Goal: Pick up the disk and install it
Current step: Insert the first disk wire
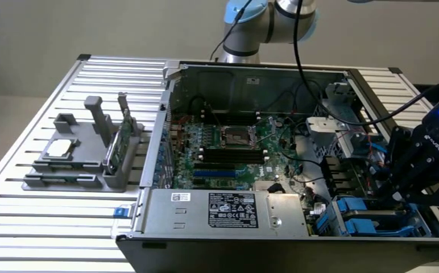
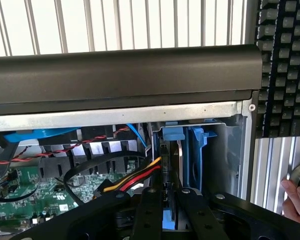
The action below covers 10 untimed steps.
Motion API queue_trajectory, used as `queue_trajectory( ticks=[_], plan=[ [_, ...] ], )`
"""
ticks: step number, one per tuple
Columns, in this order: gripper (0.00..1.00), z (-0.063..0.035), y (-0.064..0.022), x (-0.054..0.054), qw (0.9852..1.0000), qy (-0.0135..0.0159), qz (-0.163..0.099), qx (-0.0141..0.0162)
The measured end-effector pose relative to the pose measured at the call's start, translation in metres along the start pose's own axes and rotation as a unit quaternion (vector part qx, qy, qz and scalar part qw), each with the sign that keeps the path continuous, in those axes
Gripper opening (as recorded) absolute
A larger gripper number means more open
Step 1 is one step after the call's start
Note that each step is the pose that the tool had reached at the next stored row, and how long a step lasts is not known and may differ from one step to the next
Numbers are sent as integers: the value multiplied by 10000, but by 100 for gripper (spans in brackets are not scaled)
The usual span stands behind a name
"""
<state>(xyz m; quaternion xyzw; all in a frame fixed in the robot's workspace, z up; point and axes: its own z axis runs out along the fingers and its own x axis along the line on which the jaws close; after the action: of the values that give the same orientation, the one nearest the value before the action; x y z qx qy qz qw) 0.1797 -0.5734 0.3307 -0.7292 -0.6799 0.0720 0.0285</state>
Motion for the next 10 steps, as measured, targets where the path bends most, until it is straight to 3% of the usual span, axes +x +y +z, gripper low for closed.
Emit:
queue_trajectory(
  ticks=[10],
  plan=[
    [17, 1, 26, 7, 10000, -23, 4, 14]
  ],
)
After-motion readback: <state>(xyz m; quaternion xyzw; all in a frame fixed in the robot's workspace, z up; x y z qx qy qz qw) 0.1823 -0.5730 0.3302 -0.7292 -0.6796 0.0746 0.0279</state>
